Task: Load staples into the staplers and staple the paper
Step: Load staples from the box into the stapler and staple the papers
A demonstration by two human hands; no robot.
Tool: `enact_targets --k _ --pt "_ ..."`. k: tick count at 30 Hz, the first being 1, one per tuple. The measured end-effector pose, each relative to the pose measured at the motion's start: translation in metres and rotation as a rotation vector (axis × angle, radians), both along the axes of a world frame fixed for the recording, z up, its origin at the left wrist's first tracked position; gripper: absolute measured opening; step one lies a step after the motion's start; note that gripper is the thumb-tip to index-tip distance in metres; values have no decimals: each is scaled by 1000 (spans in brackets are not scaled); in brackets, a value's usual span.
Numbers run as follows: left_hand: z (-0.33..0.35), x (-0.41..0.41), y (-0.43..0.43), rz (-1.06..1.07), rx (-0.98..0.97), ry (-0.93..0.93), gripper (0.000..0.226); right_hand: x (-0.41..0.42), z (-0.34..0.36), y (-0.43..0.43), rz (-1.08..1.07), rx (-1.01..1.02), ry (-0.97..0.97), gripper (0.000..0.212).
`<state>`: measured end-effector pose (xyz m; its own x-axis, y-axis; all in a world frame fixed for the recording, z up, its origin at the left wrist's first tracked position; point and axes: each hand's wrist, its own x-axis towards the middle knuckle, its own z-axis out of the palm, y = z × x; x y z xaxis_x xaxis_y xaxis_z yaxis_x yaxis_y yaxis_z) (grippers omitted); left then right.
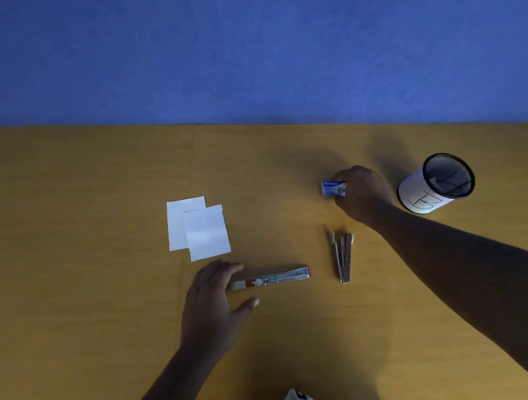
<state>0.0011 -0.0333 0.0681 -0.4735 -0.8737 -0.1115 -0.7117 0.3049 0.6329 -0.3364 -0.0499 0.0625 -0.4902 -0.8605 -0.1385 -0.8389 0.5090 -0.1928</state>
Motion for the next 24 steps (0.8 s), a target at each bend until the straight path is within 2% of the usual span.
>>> enact_targets --k 4,8,14,18,24 --pt "12 -8 -4 52 -4 107 52 15 14 -1 47 -141 -135 35" --pt "27 -19 -4 54 214 264 58 51 36 15 96 -240 -388 37" --pt "42 -37 -1 167 396 494 51 101 56 61 183 -240 -645 36" --pt "44 -43 2 199 518 696 35 117 64 79 206 -244 -799 36" --pt "46 -42 10 184 598 902 39 121 70 95 48 -277 -966 36"
